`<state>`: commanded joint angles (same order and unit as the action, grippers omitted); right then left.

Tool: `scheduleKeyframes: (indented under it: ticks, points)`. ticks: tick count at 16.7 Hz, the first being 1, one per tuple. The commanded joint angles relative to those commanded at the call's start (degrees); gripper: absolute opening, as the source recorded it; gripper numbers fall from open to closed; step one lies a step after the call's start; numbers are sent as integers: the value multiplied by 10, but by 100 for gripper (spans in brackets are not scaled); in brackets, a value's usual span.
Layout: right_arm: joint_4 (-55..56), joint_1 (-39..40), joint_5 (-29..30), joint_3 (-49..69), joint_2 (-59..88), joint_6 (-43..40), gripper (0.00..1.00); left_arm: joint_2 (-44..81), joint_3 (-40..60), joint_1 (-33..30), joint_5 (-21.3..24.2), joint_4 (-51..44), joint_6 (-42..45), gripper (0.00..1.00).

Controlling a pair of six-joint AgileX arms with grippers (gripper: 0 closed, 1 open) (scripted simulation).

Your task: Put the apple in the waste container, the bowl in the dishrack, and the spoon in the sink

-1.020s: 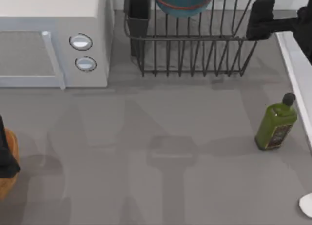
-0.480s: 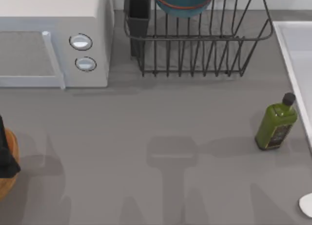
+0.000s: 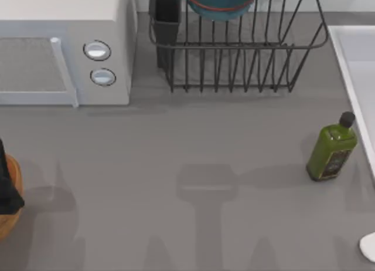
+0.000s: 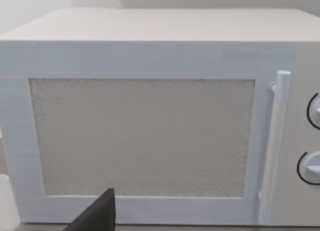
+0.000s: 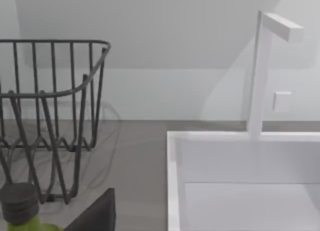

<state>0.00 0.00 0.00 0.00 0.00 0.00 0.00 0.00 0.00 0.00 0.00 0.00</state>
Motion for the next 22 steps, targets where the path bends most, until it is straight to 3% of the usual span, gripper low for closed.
scheduleKeyframes:
  ticks: [6,9,12,18,22]
  points:
    - [-5,1,0,4,8,-6,100,0,0,0,0,0,0,100]
    - [-53,-6,-2,32,59,-58,100,0,0,0,0,0,0,100]
    - [-125,-13,-8,92,153,-165,100,0,0,0,0,0,0,100]
    - [-245,-30,-12,222,339,-482,100,0,0,0,0,0,0,100]
    - [-336,-46,-7,289,454,-627,100,0,0,0,0,0,0,100]
